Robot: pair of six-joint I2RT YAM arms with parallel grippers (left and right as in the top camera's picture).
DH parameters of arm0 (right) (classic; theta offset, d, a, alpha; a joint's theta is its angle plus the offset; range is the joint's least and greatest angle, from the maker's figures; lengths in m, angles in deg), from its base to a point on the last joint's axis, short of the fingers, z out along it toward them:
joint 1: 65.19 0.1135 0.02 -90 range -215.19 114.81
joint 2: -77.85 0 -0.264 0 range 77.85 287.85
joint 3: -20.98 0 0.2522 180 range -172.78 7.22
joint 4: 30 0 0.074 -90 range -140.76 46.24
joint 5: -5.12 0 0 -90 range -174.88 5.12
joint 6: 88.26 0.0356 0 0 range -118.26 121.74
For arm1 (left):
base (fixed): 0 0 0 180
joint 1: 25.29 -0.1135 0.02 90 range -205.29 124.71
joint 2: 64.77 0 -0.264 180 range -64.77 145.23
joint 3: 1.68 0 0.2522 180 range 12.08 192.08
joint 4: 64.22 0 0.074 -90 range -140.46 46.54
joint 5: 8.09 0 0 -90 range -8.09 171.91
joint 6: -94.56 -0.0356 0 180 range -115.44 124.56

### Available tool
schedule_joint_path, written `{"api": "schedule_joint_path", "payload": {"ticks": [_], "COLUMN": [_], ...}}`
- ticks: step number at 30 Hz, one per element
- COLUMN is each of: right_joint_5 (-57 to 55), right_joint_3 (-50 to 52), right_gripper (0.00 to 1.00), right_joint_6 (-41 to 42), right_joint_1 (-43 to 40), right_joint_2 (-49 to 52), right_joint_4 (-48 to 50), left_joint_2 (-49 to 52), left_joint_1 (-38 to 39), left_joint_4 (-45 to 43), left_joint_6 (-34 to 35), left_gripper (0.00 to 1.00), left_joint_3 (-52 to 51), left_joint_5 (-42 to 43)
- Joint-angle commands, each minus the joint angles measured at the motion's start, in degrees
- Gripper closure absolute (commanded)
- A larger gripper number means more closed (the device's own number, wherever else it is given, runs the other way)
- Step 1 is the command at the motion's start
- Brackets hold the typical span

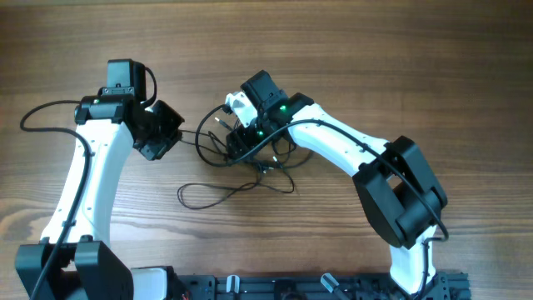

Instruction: Untangle cables

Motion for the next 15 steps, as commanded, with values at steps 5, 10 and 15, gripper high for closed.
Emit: {"api": "schedule_joint_path", "payload": {"ticks": [5,10,15], "right_joint_5": [11.1,8.9,7.6], "right_joint_3": [0.1,0.1,0.0], "right_gripper": [0.73,0.95,0.96], "right_joint_6": [-1.9,-1.5,7.1], "right_joint_1": [0.2,0.3,0.3], "right_joint_2": [1.3,1.3,0.8], "right_joint_4": [-1.2,-4.2,-5.3], "left_joint_2": [0.2,0.2,0.2], "left_joint_1": [-0.1,-0.1,-0.1], "left_joint_4": [-0.8,-0.8,-0.8], "left_joint_6": [0.9,0.9,0.9], "left_gripper": [0.94,0.94,0.94], "left_joint_3": [-0.3,-0.3,-0.3], "left_joint_5": [-4.4,-4.4,-4.4]}}
